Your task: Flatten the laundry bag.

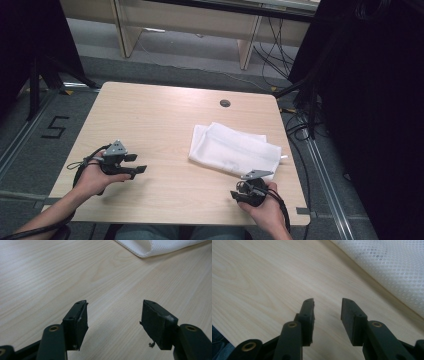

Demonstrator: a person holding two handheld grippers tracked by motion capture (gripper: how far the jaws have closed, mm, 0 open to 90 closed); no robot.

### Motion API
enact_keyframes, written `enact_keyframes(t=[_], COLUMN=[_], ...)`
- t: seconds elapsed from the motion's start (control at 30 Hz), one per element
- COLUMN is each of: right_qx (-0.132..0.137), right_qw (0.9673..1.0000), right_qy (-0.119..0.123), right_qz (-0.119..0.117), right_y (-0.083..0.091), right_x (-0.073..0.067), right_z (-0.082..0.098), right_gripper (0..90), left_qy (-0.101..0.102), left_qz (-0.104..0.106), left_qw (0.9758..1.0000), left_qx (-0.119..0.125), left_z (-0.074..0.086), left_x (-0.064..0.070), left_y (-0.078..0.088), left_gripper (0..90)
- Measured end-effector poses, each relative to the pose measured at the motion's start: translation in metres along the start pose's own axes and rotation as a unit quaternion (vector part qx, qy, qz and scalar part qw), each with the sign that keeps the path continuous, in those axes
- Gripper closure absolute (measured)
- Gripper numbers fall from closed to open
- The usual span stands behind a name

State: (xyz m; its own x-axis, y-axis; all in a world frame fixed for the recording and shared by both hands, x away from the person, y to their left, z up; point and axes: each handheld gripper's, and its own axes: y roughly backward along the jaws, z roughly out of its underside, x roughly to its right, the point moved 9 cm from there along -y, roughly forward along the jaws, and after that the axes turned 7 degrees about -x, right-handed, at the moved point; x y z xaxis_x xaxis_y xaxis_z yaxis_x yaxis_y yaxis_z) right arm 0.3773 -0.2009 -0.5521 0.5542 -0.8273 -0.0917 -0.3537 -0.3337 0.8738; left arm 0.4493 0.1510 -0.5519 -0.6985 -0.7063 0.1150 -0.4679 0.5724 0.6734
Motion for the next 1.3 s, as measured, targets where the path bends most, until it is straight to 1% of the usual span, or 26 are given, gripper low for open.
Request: enact_keyframes(t=[0.03, 0.2, 0.23, 0.27, 0.3, 0.33, 0.37, 0.4, 0.43, 0.5, 0.53, 0.6, 0.67, 0.8, 0.83, 0.87, 0.9, 1.0, 1.07, 1.1, 1.13, 1.17, 1.2, 1.23, 1.27, 1.3], right_qx=[-0.008, 0.004, 0.014, 0.014, 0.017, 0.023, 0.013, 0.020, 0.015, 0.017, 0.025, 0.025, 0.022, 0.018, 0.018, 0.018, 0.021, 0.025, 0.025, 0.028, 0.041, 0.037, 0.039, 0.038, 0.040, 0.042], right_qw=[0.9999, 0.9999, 0.9997, 0.9997, 0.9994, 0.9992, 0.9991, 0.9987, 0.9984, 0.9976, 0.9953, 0.9928, 0.9908, 0.9860, 0.9849, 0.9838, 0.9841, 0.9805, 0.9800, 0.9781, 0.9787, 0.9790, 0.9773, 0.9736, 0.9784, 0.9728], right_qy=[0.008, -0.016, -0.011, -0.011, -0.007, -0.011, -0.010, -0.003, -0.019, -0.027, -0.041, -0.063, -0.078, -0.107, -0.114, -0.121, -0.113, -0.133, -0.144, -0.158, -0.159, -0.163, -0.177, -0.199, -0.168, -0.200], right_qz=[0.004, 0.006, 0.017, 0.017, 0.029, 0.029, 0.038, 0.046, 0.051, 0.061, 0.084, 0.098, 0.109, 0.126, 0.129, 0.131, 0.136, 0.142, 0.135, 0.132, 0.124, 0.117, 0.111, 0.105, 0.113, 0.108], right_y=[0.002, 0.008, 0.011, 0.011, 0.016, 0.016, 0.021, 0.022, 0.026, 0.031, 0.038, 0.043, 0.046, 0.050, 0.051, 0.051, 0.051, 0.050, 0.049, 0.048, 0.047, 0.048, 0.047, 0.045, 0.043, 0.041], right_x=[0.002, 0.007, 0.016, 0.016, 0.025, 0.027, 0.033, 0.038, 0.042, 0.049, 0.063, 0.076, 0.088, 0.114, 0.119, 0.125, 0.130, 0.142, 0.145, 0.146, 0.148, 0.147, 0.145, 0.142, 0.149, 0.144], right_z=[0.001, -0.003, -0.004, -0.004, -0.005, -0.006, -0.005, -0.006, -0.006, -0.008, -0.011, -0.010, -0.008, -0.002, -0.002, -0.001, -0.001, 0.000, 0.000, -0.001, -0.004, -0.004, -0.005, -0.006, -0.004, -0.006], right_gripper=[64.1, 66.0, 69.7, 69.7, 74.7, 76.4, 78.9, 81.2, 83.3, 85.7, 89.3, 90.0, 90.0, 90.0, 90.0, 90.0, 90.0, 88.5, 81.7, 76.8, 72.3, 69.1, 65.6, 63.3, 60.7, 59.0], left_qy=[0.002, 0.001, -0.006, -0.006, -0.006, -0.007, -0.009, -0.008, -0.020, -0.028, -0.028, -0.043, -0.069, -0.070, -0.076, -0.070, -0.061, -0.040, -0.040, -0.038, -0.039, -0.043, -0.046, -0.045, -0.046, -0.062], left_qz=[0.001, 0.015, 0.024, 0.024, 0.031, 0.035, 0.037, 0.029, 0.025, 0.023, 0.029, 0.035, 0.028, 0.039, 0.044, 0.045, 0.051, 0.063, 0.069, 0.069, 0.069, 0.069, 0.071, 0.074, 0.070, 0.068], left_qw=[1.0000, 0.9999, 0.9997, 0.9997, 0.9995, 0.9993, 0.9993, 0.9995, 0.9994, 0.9993, 0.9991, 0.9984, 0.9972, 0.9968, 0.9961, 0.9965, 0.9967, 0.9971, 0.9967, 0.9968, 0.9967, 0.9965, 0.9961, 0.9958, 0.9959, 0.9946], left_qx=[-0.003, 0.000, -0.002, -0.002, 0.007, 0.010, 0.008, 0.008, 0.008, 0.010, 0.010, 0.010, 0.004, -0.007, -0.013, -0.013, -0.015, -0.016, -0.014, -0.014, -0.015, -0.019, -0.026, -0.031, -0.035, -0.048], left_z=[0.000, -0.001, -0.003, -0.003, -0.006, -0.010, -0.012, -0.015, -0.020, -0.025, -0.036, -0.046, -0.056, -0.073, -0.077, -0.079, -0.084, -0.095, -0.102, -0.107, -0.109, -0.112, -0.115, -0.118, -0.119, -0.119], left_x=[0.000, 0.004, 0.007, 0.007, 0.010, 0.011, 0.012, 0.011, 0.010, 0.011, 0.015, 0.020, 0.025, 0.039, 0.043, 0.046, 0.050, 0.056, 0.059, 0.061, 0.062, 0.065, 0.069, 0.072, 0.074, 0.074], left_y=[-0.001, -0.004, -0.006, -0.006, -0.007, -0.008, -0.009, -0.010, -0.011, -0.012, -0.014, -0.015, -0.018, -0.035, -0.041, -0.044, -0.051, -0.063, -0.070, -0.074, -0.077, -0.081, -0.086, -0.091, -0.094, -0.097], left_gripper=[37.6, 38.1, 38.5, 39.4, 40.2, 40.7, 41.5, 42.6, 43.8, 49.9, 54.5, 66.4, 77.0, 87.1, 87.1, 86.3, 84.9, 68.9, 55.0, 50.9, 47.8, 46.0, 44.7, 43.8, 43.6, 43.9])
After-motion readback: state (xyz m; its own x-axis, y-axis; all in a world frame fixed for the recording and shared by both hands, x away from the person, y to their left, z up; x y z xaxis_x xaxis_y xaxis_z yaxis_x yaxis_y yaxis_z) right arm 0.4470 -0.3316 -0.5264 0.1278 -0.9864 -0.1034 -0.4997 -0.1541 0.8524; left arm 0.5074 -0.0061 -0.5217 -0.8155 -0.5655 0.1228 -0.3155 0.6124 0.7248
